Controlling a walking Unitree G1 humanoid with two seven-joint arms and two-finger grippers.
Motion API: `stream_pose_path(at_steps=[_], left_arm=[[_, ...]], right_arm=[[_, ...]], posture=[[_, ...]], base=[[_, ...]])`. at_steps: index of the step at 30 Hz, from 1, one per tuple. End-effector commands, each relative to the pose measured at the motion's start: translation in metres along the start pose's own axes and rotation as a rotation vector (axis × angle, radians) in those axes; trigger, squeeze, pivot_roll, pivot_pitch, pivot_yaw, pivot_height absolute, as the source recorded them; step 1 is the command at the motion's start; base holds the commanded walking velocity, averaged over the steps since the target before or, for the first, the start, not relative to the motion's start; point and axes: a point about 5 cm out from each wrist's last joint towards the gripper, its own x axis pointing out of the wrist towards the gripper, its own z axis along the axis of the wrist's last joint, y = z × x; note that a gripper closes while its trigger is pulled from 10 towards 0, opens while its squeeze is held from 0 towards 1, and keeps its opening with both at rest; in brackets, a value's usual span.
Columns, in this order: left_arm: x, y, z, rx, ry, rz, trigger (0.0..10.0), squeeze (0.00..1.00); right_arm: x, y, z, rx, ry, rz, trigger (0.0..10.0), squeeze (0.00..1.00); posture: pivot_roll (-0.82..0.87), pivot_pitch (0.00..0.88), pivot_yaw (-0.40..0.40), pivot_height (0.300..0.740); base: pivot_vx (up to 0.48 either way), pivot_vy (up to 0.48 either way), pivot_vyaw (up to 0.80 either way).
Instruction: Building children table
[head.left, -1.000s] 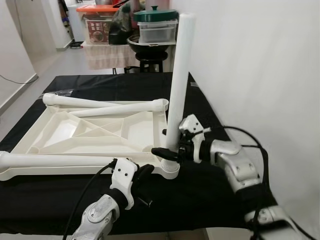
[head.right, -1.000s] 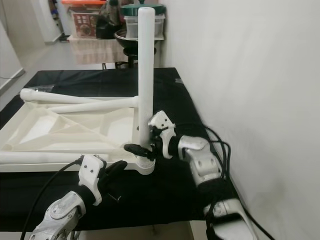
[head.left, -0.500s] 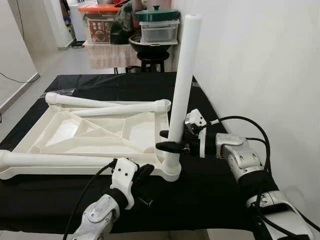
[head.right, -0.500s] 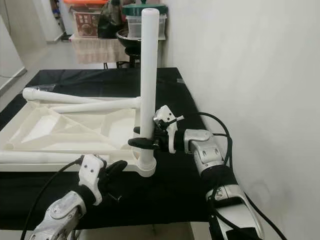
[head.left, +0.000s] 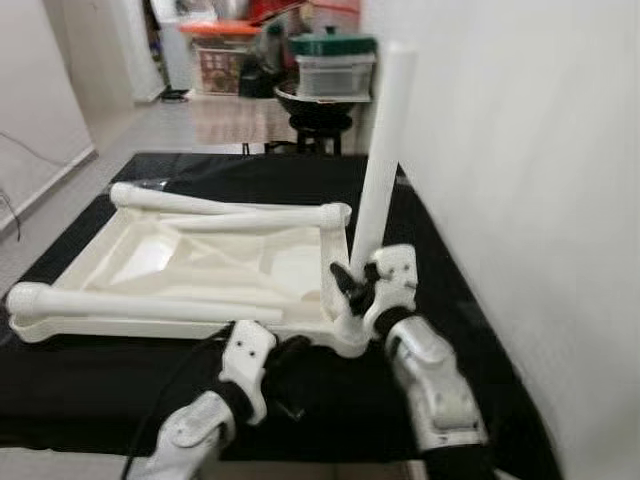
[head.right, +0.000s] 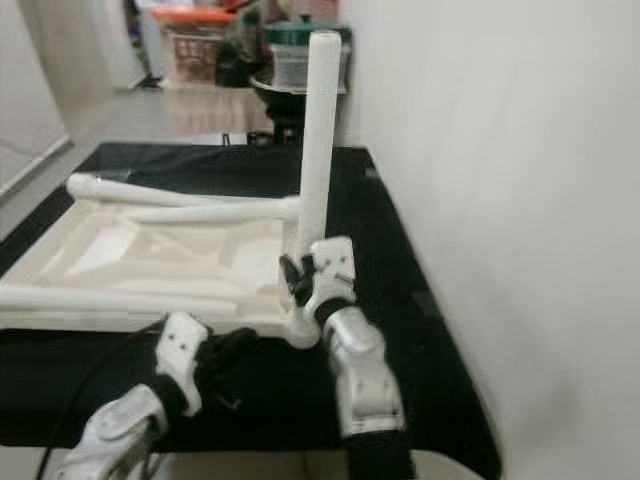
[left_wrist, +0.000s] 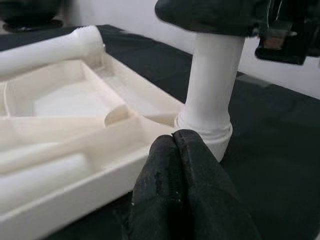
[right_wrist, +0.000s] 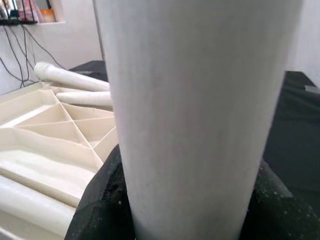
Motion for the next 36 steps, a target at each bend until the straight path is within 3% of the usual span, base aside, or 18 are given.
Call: stream_pose_path(at_steps=[1, 2, 3, 5, 6, 8, 9, 11, 14, 16, 17, 19, 23, 29, 30, 31, 32, 36], left_arm=[[0.002, -0.002, -0.001, -0.005, 0.009, -0.006, 10.0, 0.00], [0.002, -0.002, -0.001, -0.005, 0.009, -0.006, 10.0, 0.00], [0.001, -0.001, -0.001, -0.004, 0.007, 0.002, 10.0, 0.00], [0.001, -0.002, -0.001, -0.004, 0.006, 0.005, 10.0, 0.00], [0.001, -0.002, -0.002, -0.004, 0.006, 0.002, 10.0, 0.00], [0.001, -0.002, -0.002, -0.005, 0.007, -0.001, 10.0, 0.00], [0.002, -0.002, -0.002, -0.008, 0.007, -0.004, 10.0, 0.00], [0.003, -0.003, -0.001, -0.009, 0.007, -0.006, 10.0, 0.00], [0.004, -0.002, -0.001, -0.007, 0.005, -0.004, 10.0, 0.00], [0.004, -0.002, -0.001, -0.007, 0.005, -0.004, 10.0, 0.00], [0.004, -0.002, -0.001, -0.008, 0.006, -0.003, 10.0, 0.00], [0.004, -0.002, -0.001, -0.008, 0.006, -0.003, 10.0, 0.00], [0.004, -0.001, -0.002, -0.007, 0.011, -0.005, 10.0, 0.00], [0.005, -0.002, -0.002, -0.005, 0.014, -0.007, 10.0, 0.00], [0.005, -0.002, -0.002, -0.004, 0.015, -0.008, 10.0, 0.00], [0.005, -0.002, -0.003, -0.003, 0.015, -0.008, 10.0, 0.00], [0.005, -0.002, -0.003, -0.002, 0.016, -0.009, 10.0, 0.00], [0.000, -0.005, -0.004, -0.001, 0.027, -0.026, 10.0, 0.00]], right_arm=[[-0.002, 0.008, -0.034, 0.014, 0.159, 0.066, 0.0, 0.00], [-0.002, 0.008, -0.034, 0.014, 0.159, 0.066, 0.0, 0.00], [-0.002, 0.008, -0.034, 0.030, 0.158, 0.063, 3.1, 0.00], [-0.002, 0.006, -0.035, 0.038, 0.163, 0.048, 3.1, 0.00], [-0.002, 0.006, -0.034, 0.058, 0.154, 0.064, 10.0, 0.00], [-0.003, 0.007, -0.033, 0.071, 0.148, 0.063, 10.0, 0.00], [-0.003, 0.009, -0.030, 0.085, 0.134, 0.090, 10.0, 1.00], [-0.002, 0.015, -0.016, 0.125, 0.081, 0.145, 10.0, 1.00], [-0.002, 0.018, 0.002, 0.062, 0.025, 0.396, 10.0, 1.00], [-0.003, 0.019, 0.004, 0.048, 0.020, 0.452, 10.0, 1.00], [-0.004, 0.012, 0.008, 0.001, 0.021, 0.541, 10.0, 0.00], [-0.005, 0.007, 0.010, -0.032, 0.023, 0.601, 10.0, 0.00], [-0.002, -0.029, 0.021, -0.112, 0.067, 0.786, 10.0, 0.00], [0.005, -0.042, 0.028, -0.099, 0.082, 0.831, 10.0, 0.00], [0.007, -0.044, 0.029, -0.083, 0.083, 0.841, 9.1, 0.00], [0.008, -0.045, 0.030, -0.072, 0.083, 0.847, 9.1, 0.00], [0.010, -0.047, 0.030, -0.057, 0.084, 0.850, 0.2, 0.00], [0.015, -0.051, 0.029, -0.030, 0.087, 0.840, 0.0, 0.00]], posture=[[0.02, 0.000, -0.048, 0.740], [0.02, 0.000, -0.048, 0.740], [0.03, 0.000, -0.050, 0.740], [0.03, 0.000, -0.050, 0.740], [0.02, 0.000, -0.045, 0.740], [0.02, 0.000, -0.045, 0.740], [0.02, 0.000, -0.040, 0.740], [0.02, 0.000, -0.039, 0.740], [0.03, 0.000, -0.042, 0.740], [0.03, 0.000, -0.042, 0.740], [0.04, 0.000, -0.047, 0.740], [0.04, 0.000, -0.047, 0.740], [0.05, 0.000, -0.051, 0.740], [0.06, 0.000, -0.051, 0.740], [0.06, 0.000, -0.053, 0.740], [0.06, 0.000, -0.053, 0.740], [0.07, 0.000, -0.053, 0.740], [0.06, 0.000, -0.049, 0.740]], base=[[0.000, 0.000, 0.00], [0.000, 0.000, 0.00], [0.000, 0.000, 0.00], [0.000, 0.000, 0.00], [0.000, 0.000, 0.00], [0.000, 0.000, 0.00], [0.000, 0.000, 0.00], [0.000, 0.000, 0.00], [0.000, 0.000, 0.00], [0.000, 0.000, 0.00], [0.000, 0.000, 0.00], [0.000, 0.000, 0.00], [0.000, 0.000, 0.00], [0.000, 0.000, 0.00], [0.000, 0.000, 0.00], [0.000, 0.000, 0.00], [0.000, 0.000, 0.00], [0.000, 0.000, 0.00]])
